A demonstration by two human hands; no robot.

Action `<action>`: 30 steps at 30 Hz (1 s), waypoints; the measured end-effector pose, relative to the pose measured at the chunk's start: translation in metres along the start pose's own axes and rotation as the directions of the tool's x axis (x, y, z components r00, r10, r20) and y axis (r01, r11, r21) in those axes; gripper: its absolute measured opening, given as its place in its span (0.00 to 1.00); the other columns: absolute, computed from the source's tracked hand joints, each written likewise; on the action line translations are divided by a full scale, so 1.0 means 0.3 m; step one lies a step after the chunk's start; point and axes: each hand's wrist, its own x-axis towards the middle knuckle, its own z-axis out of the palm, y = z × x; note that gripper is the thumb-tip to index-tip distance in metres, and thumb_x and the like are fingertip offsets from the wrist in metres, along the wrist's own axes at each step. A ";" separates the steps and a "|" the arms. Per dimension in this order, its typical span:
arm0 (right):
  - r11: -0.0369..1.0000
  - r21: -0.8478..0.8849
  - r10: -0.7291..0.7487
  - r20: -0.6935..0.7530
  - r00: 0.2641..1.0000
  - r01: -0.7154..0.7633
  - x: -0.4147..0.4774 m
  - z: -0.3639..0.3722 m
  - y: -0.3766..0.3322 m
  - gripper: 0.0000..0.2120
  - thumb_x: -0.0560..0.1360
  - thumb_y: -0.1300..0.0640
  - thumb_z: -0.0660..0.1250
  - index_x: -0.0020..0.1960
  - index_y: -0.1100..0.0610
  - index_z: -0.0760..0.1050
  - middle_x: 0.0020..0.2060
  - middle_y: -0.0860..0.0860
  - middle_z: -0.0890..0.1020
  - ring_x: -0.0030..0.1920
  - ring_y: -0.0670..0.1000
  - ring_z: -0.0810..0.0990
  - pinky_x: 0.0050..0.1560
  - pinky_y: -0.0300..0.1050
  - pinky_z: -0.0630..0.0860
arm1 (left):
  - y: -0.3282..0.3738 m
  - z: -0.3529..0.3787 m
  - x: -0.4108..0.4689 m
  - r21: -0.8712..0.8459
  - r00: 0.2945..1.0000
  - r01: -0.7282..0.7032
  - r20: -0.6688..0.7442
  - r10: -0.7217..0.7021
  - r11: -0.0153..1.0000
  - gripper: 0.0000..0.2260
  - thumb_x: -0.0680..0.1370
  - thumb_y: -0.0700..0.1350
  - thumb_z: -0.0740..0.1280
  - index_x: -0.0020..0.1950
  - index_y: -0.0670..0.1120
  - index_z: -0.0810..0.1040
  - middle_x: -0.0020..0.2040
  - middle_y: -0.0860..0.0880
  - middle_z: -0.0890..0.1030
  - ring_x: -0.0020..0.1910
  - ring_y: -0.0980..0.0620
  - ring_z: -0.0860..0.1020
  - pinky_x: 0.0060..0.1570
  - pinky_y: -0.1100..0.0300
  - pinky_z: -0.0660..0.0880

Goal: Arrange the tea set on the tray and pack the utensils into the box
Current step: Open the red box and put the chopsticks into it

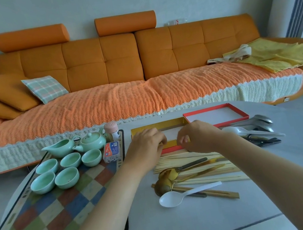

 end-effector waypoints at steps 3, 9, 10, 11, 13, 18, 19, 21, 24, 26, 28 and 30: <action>0.995 -0.101 0.020 0.124 0.992 -0.008 -0.032 0.005 -0.006 0.08 0.77 0.54 0.66 0.54 0.46 0.82 0.50 0.42 0.83 0.51 0.44 0.80 0.56 0.44 0.78 | 0.035 0.002 -0.015 -0.061 0.995 0.009 0.099 -0.003 0.998 0.06 0.78 0.41 0.67 0.50 0.51 0.82 0.48 0.54 0.80 0.50 0.51 0.77 0.51 0.53 0.75; 0.980 -0.192 0.080 0.156 0.985 -0.049 -0.052 0.029 0.007 0.09 0.78 0.52 0.67 0.56 0.46 0.82 0.54 0.45 0.83 0.54 0.49 0.80 0.55 0.47 0.79 | 0.049 0.036 -0.053 -0.107 0.961 0.083 0.271 -0.052 0.991 0.15 0.80 0.46 0.65 0.67 0.55 0.77 0.61 0.55 0.78 0.60 0.53 0.74 0.59 0.54 0.73; 0.982 -0.185 0.074 0.152 0.986 -0.045 -0.052 0.034 0.005 0.09 0.78 0.52 0.67 0.56 0.46 0.82 0.54 0.46 0.83 0.54 0.49 0.80 0.56 0.48 0.79 | 0.050 0.035 -0.051 -0.128 0.960 0.092 0.274 -0.054 0.987 0.15 0.80 0.45 0.65 0.67 0.54 0.77 0.61 0.55 0.78 0.61 0.53 0.74 0.60 0.54 0.73; 0.983 -0.179 0.062 0.150 0.987 -0.035 -0.051 0.039 0.003 0.10 0.78 0.53 0.66 0.57 0.46 0.81 0.54 0.46 0.83 0.54 0.49 0.80 0.56 0.49 0.79 | 0.052 0.033 -0.048 -0.143 0.961 0.101 0.271 -0.060 0.984 0.15 0.80 0.45 0.65 0.67 0.54 0.77 0.61 0.54 0.78 0.61 0.53 0.74 0.60 0.54 0.73; 0.987 -0.160 0.037 0.141 0.989 -0.014 -0.050 0.050 -0.004 0.11 0.79 0.54 0.64 0.58 0.46 0.81 0.55 0.46 0.82 0.54 0.49 0.80 0.56 0.48 0.79 | 0.057 0.030 -0.041 -0.151 0.963 0.117 0.260 -0.075 0.982 0.15 0.80 0.46 0.66 0.67 0.54 0.77 0.62 0.54 0.79 0.61 0.53 0.74 0.60 0.54 0.74; 0.994 -0.103 -0.019 0.077 0.997 0.027 -0.034 0.076 -0.018 0.11 0.80 0.53 0.63 0.58 0.48 0.81 0.55 0.45 0.82 0.50 0.46 0.78 0.52 0.44 0.79 | 0.064 0.037 -0.044 -0.098 0.962 0.121 0.258 -0.092 0.988 0.14 0.79 0.46 0.66 0.64 0.55 0.79 0.60 0.53 0.80 0.58 0.51 0.77 0.56 0.54 0.76; 0.996 -0.080 -0.025 0.067 0.997 0.030 -0.030 0.077 -0.022 0.11 0.80 0.53 0.63 0.58 0.48 0.81 0.54 0.45 0.82 0.48 0.45 0.78 0.50 0.42 0.78 | 0.059 0.038 -0.043 -0.100 0.966 0.133 0.238 -0.106 0.986 0.13 0.79 0.45 0.65 0.62 0.55 0.80 0.58 0.53 0.81 0.56 0.51 0.78 0.54 0.54 0.76; 1.000 -0.019 -0.023 0.042 0.999 0.024 -0.022 0.069 -0.027 0.11 0.81 0.53 0.63 0.59 0.49 0.81 0.52 0.45 0.82 0.47 0.45 0.77 0.49 0.41 0.78 | 0.047 0.032 -0.035 -0.113 0.975 0.152 0.182 -0.130 0.982 0.11 0.79 0.43 0.64 0.58 0.55 0.82 0.53 0.52 0.82 0.52 0.50 0.79 0.51 0.54 0.77; 0.995 0.095 0.034 -0.007 0.999 -0.033 -0.011 0.036 -0.015 0.10 0.80 0.53 0.63 0.57 0.50 0.82 0.49 0.45 0.83 0.46 0.45 0.80 0.50 0.44 0.81 | 0.008 0.008 -0.008 -0.129 0.986 0.164 0.049 -0.159 0.978 0.09 0.80 0.42 0.65 0.54 0.49 0.84 0.48 0.51 0.82 0.50 0.49 0.78 0.49 0.55 0.74; 0.989 0.130 0.072 -0.032 0.997 -0.067 -0.002 0.013 0.009 0.10 0.80 0.54 0.64 0.58 0.50 0.81 0.49 0.45 0.82 0.46 0.47 0.82 0.50 0.47 0.82 | -0.030 -0.011 0.005 -0.143 0.977 0.194 -0.057 -0.204 0.970 0.07 0.80 0.41 0.66 0.53 0.46 0.84 0.48 0.49 0.82 0.50 0.48 0.78 0.50 0.53 0.75; 0.992 0.100 0.078 -0.056 0.995 -0.072 0.017 -0.001 0.032 0.10 0.81 0.54 0.63 0.59 0.50 0.80 0.50 0.47 0.83 0.45 0.49 0.82 0.49 0.48 0.81 | -0.071 -0.023 0.010 -0.169 0.953 0.243 -0.144 -0.268 0.955 0.06 0.79 0.40 0.67 0.52 0.45 0.84 0.48 0.49 0.83 0.50 0.49 0.79 0.52 0.51 0.76; 0.993 0.094 0.081 -0.099 0.992 -0.072 0.048 0.003 0.044 0.10 0.82 0.55 0.61 0.56 0.54 0.80 0.45 0.51 0.82 0.41 0.53 0.80 0.42 0.47 0.77 | -0.102 -0.027 0.014 -0.197 0.924 0.289 -0.199 -0.327 0.937 0.06 0.79 0.39 0.67 0.51 0.44 0.84 0.48 0.49 0.83 0.50 0.50 0.79 0.51 0.51 0.76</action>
